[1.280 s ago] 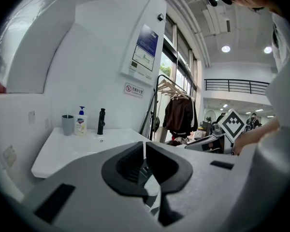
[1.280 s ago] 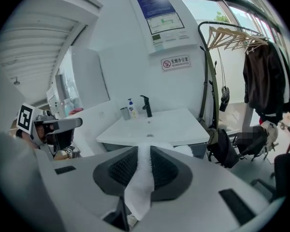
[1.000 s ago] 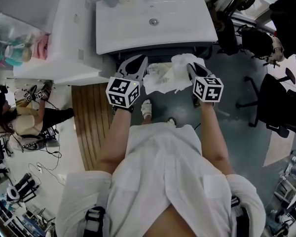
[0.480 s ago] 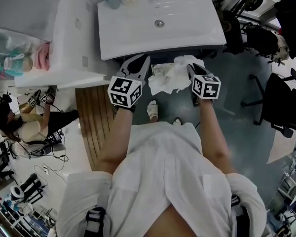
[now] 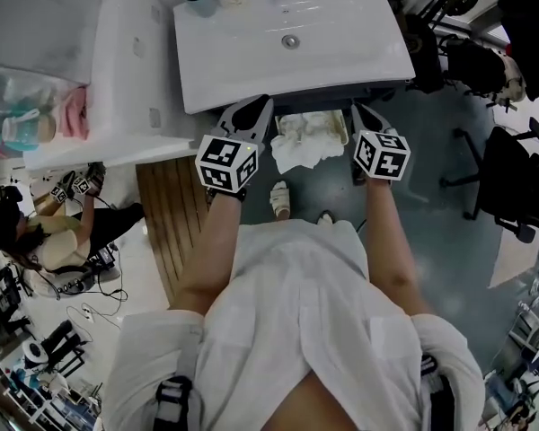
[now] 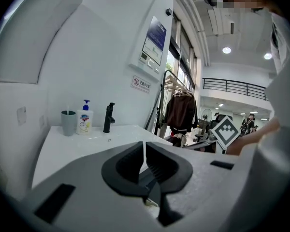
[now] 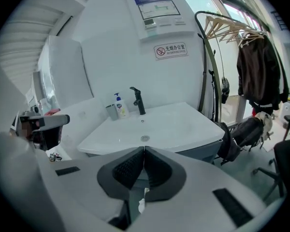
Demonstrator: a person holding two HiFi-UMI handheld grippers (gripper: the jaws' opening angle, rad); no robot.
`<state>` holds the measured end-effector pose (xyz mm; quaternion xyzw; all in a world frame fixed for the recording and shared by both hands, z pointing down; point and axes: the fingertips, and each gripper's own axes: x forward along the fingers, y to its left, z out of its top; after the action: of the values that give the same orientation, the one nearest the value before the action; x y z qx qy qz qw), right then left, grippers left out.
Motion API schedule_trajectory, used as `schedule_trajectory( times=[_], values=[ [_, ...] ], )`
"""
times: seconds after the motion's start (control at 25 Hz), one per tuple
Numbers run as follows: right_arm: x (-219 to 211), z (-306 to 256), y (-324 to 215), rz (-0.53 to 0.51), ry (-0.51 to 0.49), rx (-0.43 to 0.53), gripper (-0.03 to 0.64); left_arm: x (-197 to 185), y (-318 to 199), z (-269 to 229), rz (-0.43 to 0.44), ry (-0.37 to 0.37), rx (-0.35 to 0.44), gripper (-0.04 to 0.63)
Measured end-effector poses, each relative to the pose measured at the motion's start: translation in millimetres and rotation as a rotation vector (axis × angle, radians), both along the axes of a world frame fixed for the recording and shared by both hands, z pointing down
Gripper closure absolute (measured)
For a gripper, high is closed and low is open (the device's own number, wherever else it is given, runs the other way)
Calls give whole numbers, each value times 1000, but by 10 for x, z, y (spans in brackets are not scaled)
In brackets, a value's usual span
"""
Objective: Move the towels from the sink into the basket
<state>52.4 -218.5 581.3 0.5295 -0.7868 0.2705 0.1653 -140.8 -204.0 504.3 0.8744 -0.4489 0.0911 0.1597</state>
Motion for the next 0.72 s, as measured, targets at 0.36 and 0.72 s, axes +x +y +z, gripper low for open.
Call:
schedule_trajectory(
  times=[0.36,0.72],
  values=[
    [175,-172,103,37,3,55,589,100,-2,-53,37,7,17,572],
    [152,-765,145,3,-14,232,589,33,28,-289,33,-8,64,572]
  ],
)
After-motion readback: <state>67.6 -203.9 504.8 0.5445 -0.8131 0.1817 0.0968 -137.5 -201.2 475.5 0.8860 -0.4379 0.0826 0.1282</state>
